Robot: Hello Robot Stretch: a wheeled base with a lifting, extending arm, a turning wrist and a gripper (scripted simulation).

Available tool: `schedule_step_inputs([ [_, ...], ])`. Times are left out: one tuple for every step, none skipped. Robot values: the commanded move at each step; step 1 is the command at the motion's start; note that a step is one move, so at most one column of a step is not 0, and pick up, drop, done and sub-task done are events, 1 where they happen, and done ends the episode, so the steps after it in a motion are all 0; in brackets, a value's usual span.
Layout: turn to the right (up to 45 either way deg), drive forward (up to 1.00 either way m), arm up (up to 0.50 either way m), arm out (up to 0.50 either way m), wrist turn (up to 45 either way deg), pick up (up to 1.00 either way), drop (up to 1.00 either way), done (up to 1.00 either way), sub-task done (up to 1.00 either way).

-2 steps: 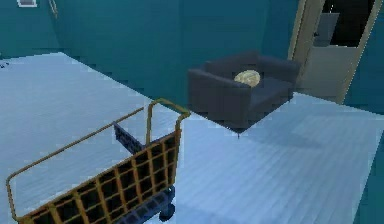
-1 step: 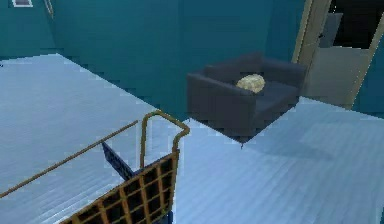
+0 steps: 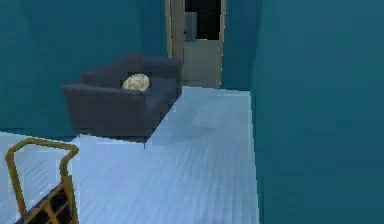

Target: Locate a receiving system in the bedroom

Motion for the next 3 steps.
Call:
schedule_step_inputs([
  [0.0,1.00,0.00,0.00,0.0,0.00,0.00,0.00,0.00],
  [3.0,0.00,0.00,0.00,0.0,0.00,0.00,0.00,0.00],
  [0.0,1.00,0.00,0.00,0.0,0.00,0.00,0.00,0.00],
])
